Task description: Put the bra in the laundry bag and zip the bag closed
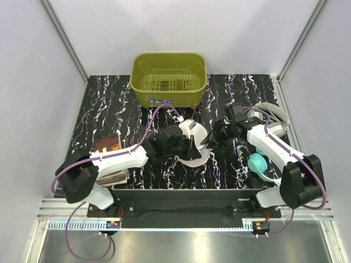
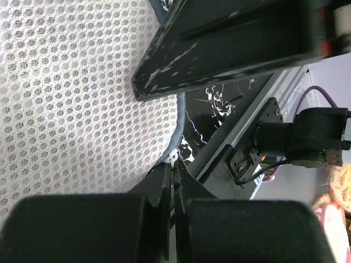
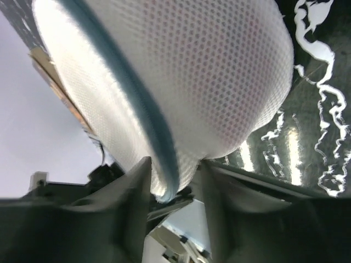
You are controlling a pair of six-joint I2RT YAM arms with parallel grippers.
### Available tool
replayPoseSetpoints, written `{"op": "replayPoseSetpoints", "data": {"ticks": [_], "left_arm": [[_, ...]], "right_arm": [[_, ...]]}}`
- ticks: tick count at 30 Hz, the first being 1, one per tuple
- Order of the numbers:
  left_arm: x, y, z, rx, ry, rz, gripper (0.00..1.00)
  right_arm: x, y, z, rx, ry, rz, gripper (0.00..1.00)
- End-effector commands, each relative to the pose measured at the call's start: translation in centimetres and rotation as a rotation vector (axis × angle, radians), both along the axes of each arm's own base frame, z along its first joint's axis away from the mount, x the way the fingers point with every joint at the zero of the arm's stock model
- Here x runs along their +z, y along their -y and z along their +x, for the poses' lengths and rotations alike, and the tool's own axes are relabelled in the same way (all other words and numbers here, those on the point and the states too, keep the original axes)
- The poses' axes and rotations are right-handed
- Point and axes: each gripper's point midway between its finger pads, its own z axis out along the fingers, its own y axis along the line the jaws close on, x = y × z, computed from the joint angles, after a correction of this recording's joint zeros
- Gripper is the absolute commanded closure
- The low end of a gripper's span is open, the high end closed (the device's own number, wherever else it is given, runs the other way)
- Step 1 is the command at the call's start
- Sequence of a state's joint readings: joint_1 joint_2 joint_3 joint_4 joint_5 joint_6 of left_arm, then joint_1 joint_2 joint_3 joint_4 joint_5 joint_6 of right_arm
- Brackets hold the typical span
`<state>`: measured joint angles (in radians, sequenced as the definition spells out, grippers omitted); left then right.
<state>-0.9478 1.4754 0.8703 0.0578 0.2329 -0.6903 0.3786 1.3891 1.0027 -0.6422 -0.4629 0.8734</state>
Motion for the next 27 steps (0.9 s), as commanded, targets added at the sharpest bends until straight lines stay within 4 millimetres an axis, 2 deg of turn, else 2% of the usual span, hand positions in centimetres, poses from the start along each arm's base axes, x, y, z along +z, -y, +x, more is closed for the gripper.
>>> {"op": "replayPoseSetpoints", "data": {"ticks": [1, 4, 5, 8, 9, 10, 12, 15, 16, 18, 19, 21, 22, 23, 24, 25, 27], "left_arm": [[2.5, 1.3, 0.2, -0.035, 0.05, -0.077, 1.0], [1.1, -0.5, 0.8, 0.011, 0.038, -0.011, 1.0], [0.5, -1.3, 1.2, 0.034, 0.032, 0.009, 1.0], [-1.2, -5.9, 3.2, 0.14, 0.025, 0.103, 1.0], [-2.3, -8.3, 4.0, 0.187, 0.006, 0.161, 1.0], [-1.8, -9.7, 4.6, 0.2, 0.042, 0.181, 1.0], [-2.5, -13.0, 6.0, 0.267, 0.038, 0.248, 1.0], [-2.6, -15.8, 7.2, 0.3, 0.037, 0.288, 1.0], [-2.7, -15.9, 7.3, 0.284, 0.04, 0.293, 1.0], [-1.7, -14.7, 7.1, 0.236, 0.044, 0.251, 1.0], [-1.3, -14.1, 6.8, 0.225, 0.038, 0.228, 1.0], [0.0, -12.1, 6.1, 0.182, 0.062, 0.188, 1.0], [0.4, -11.2, 5.7, 0.176, 0.054, 0.167, 1.0], [1.2, -10.1, 5.6, 0.17, 0.062, 0.133, 1.0], [1.9, -8.6, 4.7, 0.142, 0.063, 0.098, 1.0], [2.2, -7.6, 4.2, 0.146, 0.029, 0.062, 1.0], [3.2, -5.5, 3.4, 0.123, 0.022, -0.007, 1.0]], "right_arm": [[-0.9, -0.3, 0.9, -0.008, 0.032, -0.007, 0.73], [-0.8, 0.2, 1.0, 0.0, 0.055, -0.026, 1.0], [-0.8, 0.3, 0.9, 0.016, 0.07, -0.033, 1.0], [-0.4, 0.9, 0.3, 0.073, 0.101, -0.059, 1.0], [-0.1, 0.9, 0.1, 0.092, 0.119, -0.06, 1.0], [0.1, 1.0, -0.1, 0.114, 0.128, -0.062, 1.0], [0.3, 1.2, -0.5, 0.175, 0.163, -0.075, 1.0], [0.4, 1.8, -0.6, 0.225, 0.176, -0.119, 1.0], [0.8, 1.6, -0.2, 0.233, 0.194, -0.12, 1.0], [0.7, 1.5, 0.5, 0.252, 0.201, -0.128, 1.0], [1.6, 1.1, 1.3, 0.26, 0.227, -0.121, 1.0], [1.4, 0.4, 2.4, 0.29, 0.217, -0.115, 1.0], [2.7, -0.1, 3.5, 0.294, 0.249, -0.106, 1.0], [3.0, -0.3, 4.2, 0.298, 0.261, -0.111, 1.0], [3.6, -0.7, 5.7, 0.295, 0.277, -0.115, 0.86], [3.8, -0.8, 6.3, 0.294, 0.274, -0.124, 0.71], [4.0, -1.1, 8.0, 0.291, 0.266, -0.152, 0.57]]}}
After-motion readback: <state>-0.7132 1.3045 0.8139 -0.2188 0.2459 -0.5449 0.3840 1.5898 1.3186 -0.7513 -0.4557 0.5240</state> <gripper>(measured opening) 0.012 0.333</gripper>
